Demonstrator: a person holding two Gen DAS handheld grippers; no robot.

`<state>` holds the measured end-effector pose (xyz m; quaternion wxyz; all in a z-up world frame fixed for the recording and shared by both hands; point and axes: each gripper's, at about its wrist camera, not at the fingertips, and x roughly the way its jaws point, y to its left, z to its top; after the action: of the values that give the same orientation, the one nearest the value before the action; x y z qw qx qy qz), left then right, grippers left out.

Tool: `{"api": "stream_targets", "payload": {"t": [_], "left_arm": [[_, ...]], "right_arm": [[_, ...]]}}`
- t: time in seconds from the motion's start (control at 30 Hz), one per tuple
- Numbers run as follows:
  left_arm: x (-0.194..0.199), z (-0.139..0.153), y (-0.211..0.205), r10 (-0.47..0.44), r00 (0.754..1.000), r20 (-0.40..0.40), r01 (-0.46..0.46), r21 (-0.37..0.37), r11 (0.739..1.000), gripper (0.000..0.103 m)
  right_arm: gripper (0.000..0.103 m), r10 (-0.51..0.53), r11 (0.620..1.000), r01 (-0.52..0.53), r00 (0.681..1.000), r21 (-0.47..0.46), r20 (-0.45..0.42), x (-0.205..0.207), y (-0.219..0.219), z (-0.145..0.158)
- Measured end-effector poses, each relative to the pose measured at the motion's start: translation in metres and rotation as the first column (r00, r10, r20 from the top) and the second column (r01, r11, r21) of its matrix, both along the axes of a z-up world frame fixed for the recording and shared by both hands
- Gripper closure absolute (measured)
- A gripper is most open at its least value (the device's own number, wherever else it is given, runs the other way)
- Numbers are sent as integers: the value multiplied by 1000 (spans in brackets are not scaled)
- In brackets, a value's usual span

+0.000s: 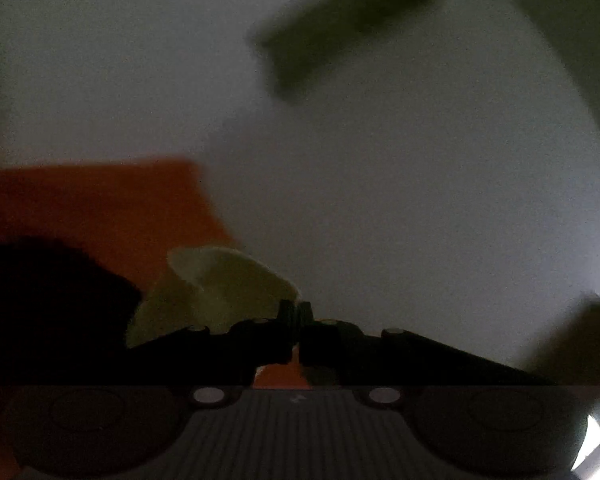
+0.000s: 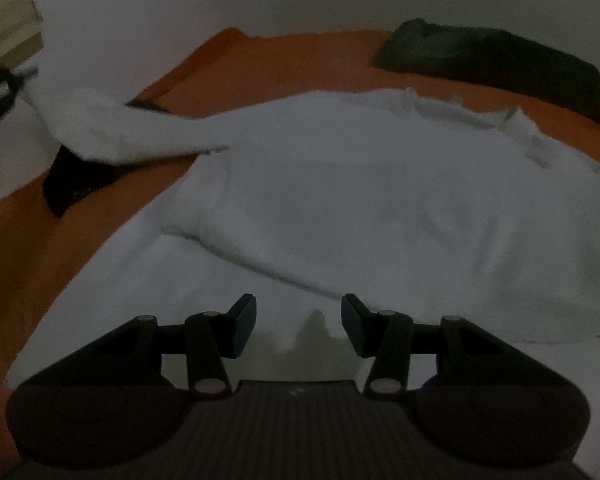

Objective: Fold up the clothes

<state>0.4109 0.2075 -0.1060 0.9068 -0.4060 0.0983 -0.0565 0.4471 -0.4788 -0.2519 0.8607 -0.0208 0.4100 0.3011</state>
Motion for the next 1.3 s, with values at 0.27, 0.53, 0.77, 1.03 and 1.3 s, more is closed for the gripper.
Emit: {"api": "stream_targets", "payload": {"t": [0.27, 0.53, 0.77, 1.03, 1.3], "left_arm": [[96, 62, -275, -705, 708, -35, 706, 63, 705, 63], [172, 97, -254, -427, 872, -239, 487, 492, 722, 1], [286, -57, -209, -87, 745, -662, 468, 425, 775, 8], [351, -140, -204, 34, 627, -778, 518, 449, 728, 8], [364, -160, -196, -13, 610, -792, 435, 321, 841, 2]], "right_arm": [[52, -96, 995, 95, 995, 30, 24, -1, -50, 12], [52, -276, 960, 277, 961, 44, -37, -2, -144, 9], [51, -216, 947, 254, 957, 198, -196, 24, -152, -4], [60, -359, 880, 434, 875, 194, -326, 92, -119, -42], [96, -326, 796, 503, 825, 337, -461, 117, -125, -75]]}}
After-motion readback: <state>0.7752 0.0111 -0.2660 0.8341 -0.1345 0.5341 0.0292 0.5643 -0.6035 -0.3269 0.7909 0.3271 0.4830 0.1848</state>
